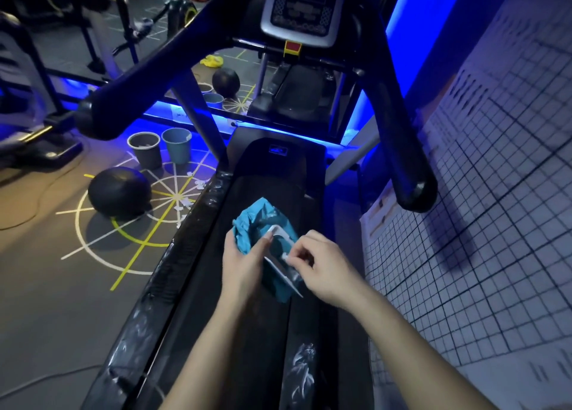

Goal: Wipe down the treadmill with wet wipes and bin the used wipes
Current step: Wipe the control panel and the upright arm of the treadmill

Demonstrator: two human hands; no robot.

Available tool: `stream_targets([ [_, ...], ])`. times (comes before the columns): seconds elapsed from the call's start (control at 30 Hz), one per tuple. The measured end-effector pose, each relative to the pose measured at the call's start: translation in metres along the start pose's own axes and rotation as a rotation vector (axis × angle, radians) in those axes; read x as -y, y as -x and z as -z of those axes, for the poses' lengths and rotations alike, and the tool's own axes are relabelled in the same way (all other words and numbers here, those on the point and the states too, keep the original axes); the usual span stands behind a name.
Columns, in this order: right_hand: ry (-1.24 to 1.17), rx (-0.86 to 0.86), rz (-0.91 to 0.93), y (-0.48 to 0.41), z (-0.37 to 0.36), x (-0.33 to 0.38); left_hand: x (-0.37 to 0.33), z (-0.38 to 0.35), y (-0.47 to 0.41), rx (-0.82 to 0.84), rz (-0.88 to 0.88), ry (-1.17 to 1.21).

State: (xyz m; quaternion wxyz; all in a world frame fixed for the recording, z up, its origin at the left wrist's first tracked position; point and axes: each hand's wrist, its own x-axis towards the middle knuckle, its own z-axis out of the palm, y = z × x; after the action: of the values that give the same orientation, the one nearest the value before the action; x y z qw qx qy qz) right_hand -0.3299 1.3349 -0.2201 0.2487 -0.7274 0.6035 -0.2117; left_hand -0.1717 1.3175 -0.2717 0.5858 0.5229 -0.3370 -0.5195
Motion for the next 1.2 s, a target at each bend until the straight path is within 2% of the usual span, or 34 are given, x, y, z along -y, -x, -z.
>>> stream_targets([
  [0.1,-0.248,0.111,-0.162,0.005,-0.001,-0.001,0.001,-0.002,0.007,-0.064,-0.032,-0.032],
  [0.2,-0.795,0.209,-0.329,0.011,0.022,-0.001,0.004,0.003,0.006,-0.085,-0.067,-0.115],
  [0.4,-1.193,0.166,-0.235,0.012,0.087,-0.012,0.006,0.02,-0.004,-0.147,-0.018,-0.06],
  [0.53,-1.47,0.065,-0.327,0.018,0.09,-0.015,0.007,0.001,-0.005,-0.107,-0.007,-0.007],
  [0.67,-1.641,-0.062,-0.398,0.021,0.089,-0.026,0.01,-0.026,-0.008,-0.046,0.058,0.032],
  [0.87,-1.558,-0.167,-0.512,-0.013,0.107,-0.058,0.026,-0.068,-0.021,-0.003,0.213,0.154],
  [0.93,-1.427,-0.289,-0.465,-0.04,0.132,-0.074,0.026,-0.08,-0.026,-0.01,0.228,0.172],
  [1.0,-1.118,-0.532,-0.369,-0.073,0.165,-0.089,0.028,-0.094,-0.033,-0.007,0.223,0.171],
  [1.07,-0.629,-0.834,-0.231,-0.109,0.203,-0.109,0.031,-0.109,-0.04,-0.034,0.242,0.185],
  [1.1,-0.29,-0.889,-0.145,-0.126,0.22,-0.121,0.032,-0.117,-0.044,-0.039,0.249,0.199],
  [1.13,0.087,-0.812,-0.074,-0.144,0.233,-0.137,0.033,-0.126,-0.049,-0.05,0.253,0.208],
  [1.17,0.422,-0.611,-0.036,-0.163,0.242,-0.154,0.035,-0.135,-0.053,-0.057,0.258,0.219],
  [1.2,0.687,-0.335,-0.055,-0.178,0.248,-0.173,0.037,-0.145,-0.058,-0.06,0.267,0.237],
])
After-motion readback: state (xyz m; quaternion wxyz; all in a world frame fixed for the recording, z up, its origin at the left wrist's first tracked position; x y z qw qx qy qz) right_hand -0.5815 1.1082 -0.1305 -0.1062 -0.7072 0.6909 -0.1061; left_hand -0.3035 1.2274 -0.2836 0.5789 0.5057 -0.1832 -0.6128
